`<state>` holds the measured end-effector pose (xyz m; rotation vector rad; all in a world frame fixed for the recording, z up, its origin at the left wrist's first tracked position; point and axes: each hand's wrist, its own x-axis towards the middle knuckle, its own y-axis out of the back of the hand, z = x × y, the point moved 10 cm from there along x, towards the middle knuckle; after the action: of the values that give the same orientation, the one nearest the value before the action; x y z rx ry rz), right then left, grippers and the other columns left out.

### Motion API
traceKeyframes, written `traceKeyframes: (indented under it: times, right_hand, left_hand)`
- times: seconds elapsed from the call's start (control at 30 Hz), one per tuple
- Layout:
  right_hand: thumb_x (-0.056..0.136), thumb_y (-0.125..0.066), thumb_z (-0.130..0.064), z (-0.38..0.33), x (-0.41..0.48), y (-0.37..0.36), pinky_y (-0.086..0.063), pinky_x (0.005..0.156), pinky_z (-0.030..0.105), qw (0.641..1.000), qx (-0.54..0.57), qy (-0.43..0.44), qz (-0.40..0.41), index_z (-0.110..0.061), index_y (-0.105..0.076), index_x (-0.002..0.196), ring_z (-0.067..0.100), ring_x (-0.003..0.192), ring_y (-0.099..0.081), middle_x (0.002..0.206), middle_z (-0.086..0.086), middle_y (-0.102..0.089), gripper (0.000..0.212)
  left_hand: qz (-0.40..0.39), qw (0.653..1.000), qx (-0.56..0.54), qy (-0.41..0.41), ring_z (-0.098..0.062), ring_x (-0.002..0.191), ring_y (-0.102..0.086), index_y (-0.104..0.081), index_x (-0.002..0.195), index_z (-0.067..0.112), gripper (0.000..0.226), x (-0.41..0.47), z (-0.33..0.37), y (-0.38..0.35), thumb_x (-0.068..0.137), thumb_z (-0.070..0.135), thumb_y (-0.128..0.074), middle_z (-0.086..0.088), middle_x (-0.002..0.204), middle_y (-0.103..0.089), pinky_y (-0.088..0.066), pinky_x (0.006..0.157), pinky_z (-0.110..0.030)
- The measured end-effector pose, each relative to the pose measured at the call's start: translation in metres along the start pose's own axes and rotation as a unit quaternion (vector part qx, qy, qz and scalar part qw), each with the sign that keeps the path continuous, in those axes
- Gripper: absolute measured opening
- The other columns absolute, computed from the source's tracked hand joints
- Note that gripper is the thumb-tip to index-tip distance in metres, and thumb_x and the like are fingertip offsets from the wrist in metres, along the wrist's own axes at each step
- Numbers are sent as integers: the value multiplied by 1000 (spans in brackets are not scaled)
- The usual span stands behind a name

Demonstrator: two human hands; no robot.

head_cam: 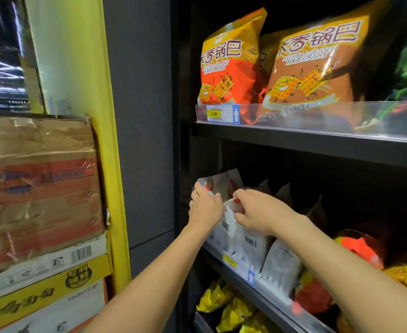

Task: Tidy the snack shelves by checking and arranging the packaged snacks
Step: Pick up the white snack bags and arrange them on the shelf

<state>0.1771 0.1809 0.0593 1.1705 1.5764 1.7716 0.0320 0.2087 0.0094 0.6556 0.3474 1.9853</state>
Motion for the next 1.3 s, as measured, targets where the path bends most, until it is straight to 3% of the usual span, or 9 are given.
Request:
traceKeyframes:
  times: [0.1, 0.2, 0.4, 0.6, 0.77, 0.87, 0.97, 1.2, 1.3]
  right_hand:
    - [102, -60, -38, 3, -3, 1, -44, 70, 19, 1000, 3, 4, 3, -23, -51, 138, 11, 97, -61, 118, -5, -61, 40]
    - [102, -59, -39, 6, -5, 0, -54, 80, 27, 1000, -2, 2, 1, -23, -51, 137, 12, 97, -61, 114, -5, -60, 40]
    - [103, -58, -41, 12, -9, -3, -45, 69, 20, 1000, 6, -7, 10, -23, -47, 142, 11, 95, -60, 114, -7, -58, 45]
    - [103, -57, -40, 12, -12, -2, -49, 72, 23, 1000, 10, -2, 17, -23, -48, 141, 12, 96, -61, 111, -8, -57, 43]
    - [103, -56, -39, 12, -14, 0, -46, 73, 24, 1000, 17, 3, 13, -21, -47, 143, 13, 96, -58, 110, -7, -54, 45]
    - [103, -54, -39, 12, -13, 5, -52, 84, 29, 1000, 27, 9, 10, -19, -45, 147, 19, 108, -62, 125, 0, -60, 49]
    - [103, -53, -39, 11, -13, 8, -50, 91, 34, 999, 33, 11, 5, -17, -42, 152, 25, 120, -61, 137, 7, -59, 54]
    - [105, -53, -36, 6, -20, 19, -51, 93, 31, 998, 58, 19, 24, -17, -39, 158, 22, 123, -61, 144, 5, -58, 58]
    - [103, -55, -37, 0, -26, 27, -52, 97, 34, 997, 61, 24, 48, -19, -48, 152, 21, 122, -62, 143, 5, -59, 53]
  left_hand:
    - [24, 999, -3, 20, -36, 144, -43, -10, 164, 11, 76, 5, -3, -1, 107, 36, -54, -16, 166, -28, -45, 115, -51]
    - [38, 999, -7, 33, -34, 141, -43, -23, 160, 11, 69, 10, -5, -4, 106, 35, -58, -16, 159, -36, -46, 114, -48]
    - [30, 998, -41, 33, -21, 106, -60, -42, 141, 18, 43, 16, -17, -11, 104, 26, -63, -10, 130, -60, -56, 88, -35]
    - [73, 993, -82, -40, -12, 97, -65, -53, 114, 30, 20, 6, -4, -2, 102, 20, -67, 12, 101, -61, -49, 73, -19]
    - [129, 983, -67, -115, -13, 101, -65, -62, 117, 26, 15, -11, 25, 24, 103, 22, -63, 8, 110, -67, -59, 84, -30]
    - [154, 973, -67, -156, -15, 101, -64, -62, 116, 29, 14, -22, 44, 44, 103, 24, -62, 10, 110, -67, -61, 83, -36]
    - [176, 967, -76, -168, -15, 101, -63, -62, 115, 27, 14, -36, 56, 65, 103, 21, -62, 9, 110, -67, -61, 83, -36]
    - [215, 953, -98, -190, -12, 105, -63, -61, 110, 30, 10, -72, 73, 109, 103, 23, -63, 11, 110, -67, -60, 81, -32]
    - [246, 947, -95, -185, -11, 99, -61, -62, 103, 31, 8, -86, 77, 138, 102, 23, -60, 11, 104, -66, -56, 75, -32]
